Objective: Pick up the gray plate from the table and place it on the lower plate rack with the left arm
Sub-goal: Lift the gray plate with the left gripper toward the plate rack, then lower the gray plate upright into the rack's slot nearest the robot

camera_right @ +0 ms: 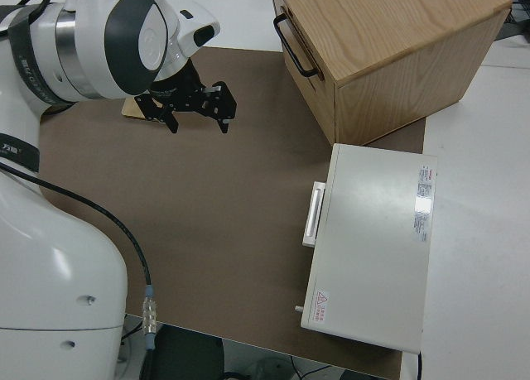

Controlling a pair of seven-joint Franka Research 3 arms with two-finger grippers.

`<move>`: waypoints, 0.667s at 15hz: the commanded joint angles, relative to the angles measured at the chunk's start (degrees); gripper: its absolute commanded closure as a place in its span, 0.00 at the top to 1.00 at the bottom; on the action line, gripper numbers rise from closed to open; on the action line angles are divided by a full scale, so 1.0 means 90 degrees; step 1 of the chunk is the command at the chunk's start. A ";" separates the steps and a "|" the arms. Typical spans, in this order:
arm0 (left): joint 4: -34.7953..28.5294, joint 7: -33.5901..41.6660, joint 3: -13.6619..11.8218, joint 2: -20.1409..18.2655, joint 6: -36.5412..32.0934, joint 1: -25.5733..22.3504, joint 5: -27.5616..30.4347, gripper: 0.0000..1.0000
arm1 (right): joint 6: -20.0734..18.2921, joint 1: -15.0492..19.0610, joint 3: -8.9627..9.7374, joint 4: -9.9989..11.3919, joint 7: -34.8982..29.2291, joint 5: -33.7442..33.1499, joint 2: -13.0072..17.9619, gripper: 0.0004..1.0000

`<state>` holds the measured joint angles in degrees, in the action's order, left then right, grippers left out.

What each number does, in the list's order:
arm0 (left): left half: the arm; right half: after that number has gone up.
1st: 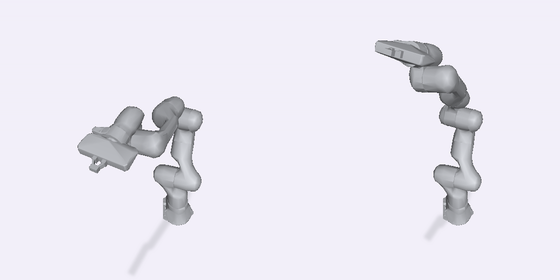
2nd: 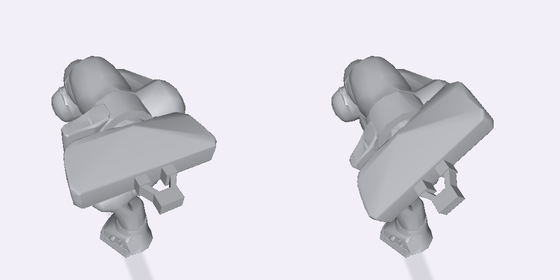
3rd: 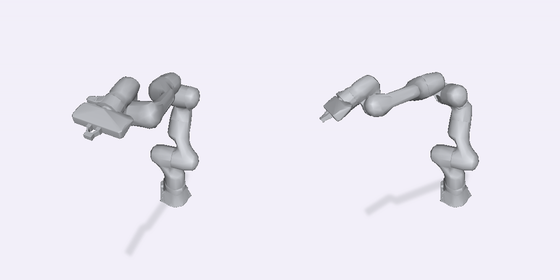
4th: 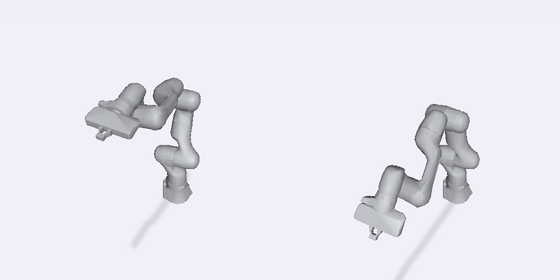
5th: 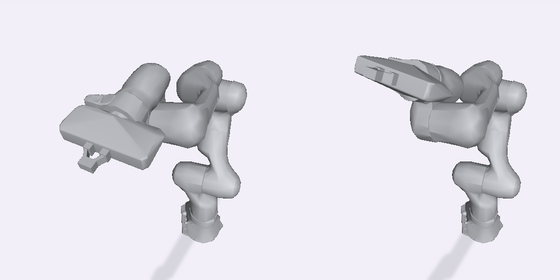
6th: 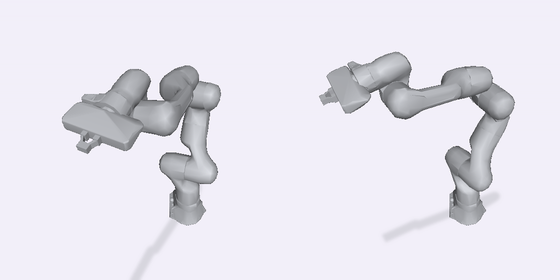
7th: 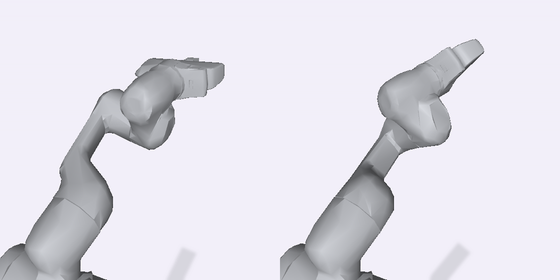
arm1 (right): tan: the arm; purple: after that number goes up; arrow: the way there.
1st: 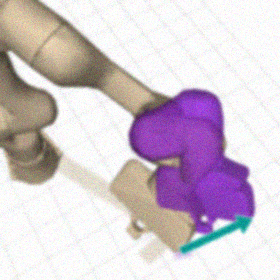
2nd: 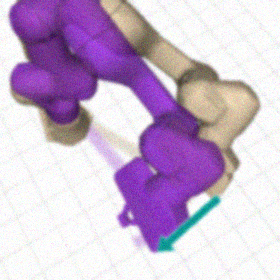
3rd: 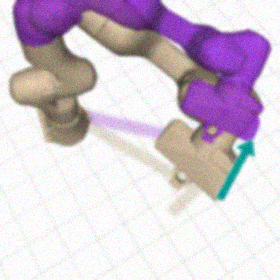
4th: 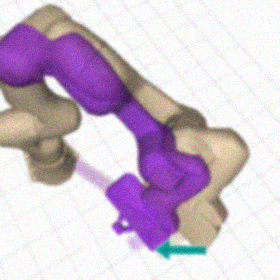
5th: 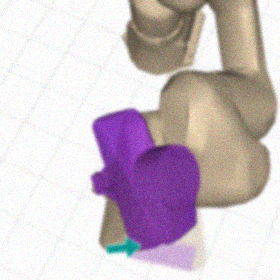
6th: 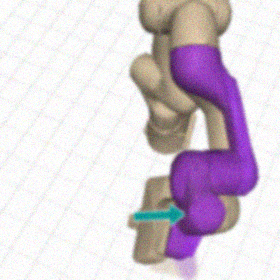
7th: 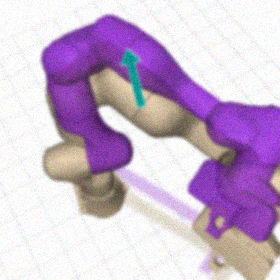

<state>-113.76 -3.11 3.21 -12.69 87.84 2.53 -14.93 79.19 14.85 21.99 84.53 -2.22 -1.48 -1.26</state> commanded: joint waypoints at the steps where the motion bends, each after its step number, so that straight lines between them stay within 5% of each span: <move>1: 0.0150 -0.0133 0.0043 0.0150 -0.0404 0.0060 -0.1023 0.00 | -0.0078 0.0147 0.0135 -0.0046 -0.0075 -0.0041 0.0013 0.98; 10: 0.0082 -0.0435 0.0170 0.0424 -0.1049 0.0070 -0.2841 0.00 | -0.0069 0.0147 0.0135 -0.0036 -0.0075 -0.0041 0.0013 0.98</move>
<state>-113.73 -5.64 4.61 -9.73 80.66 2.63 -35.86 79.19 14.85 21.99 84.53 -2.22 -1.48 -1.26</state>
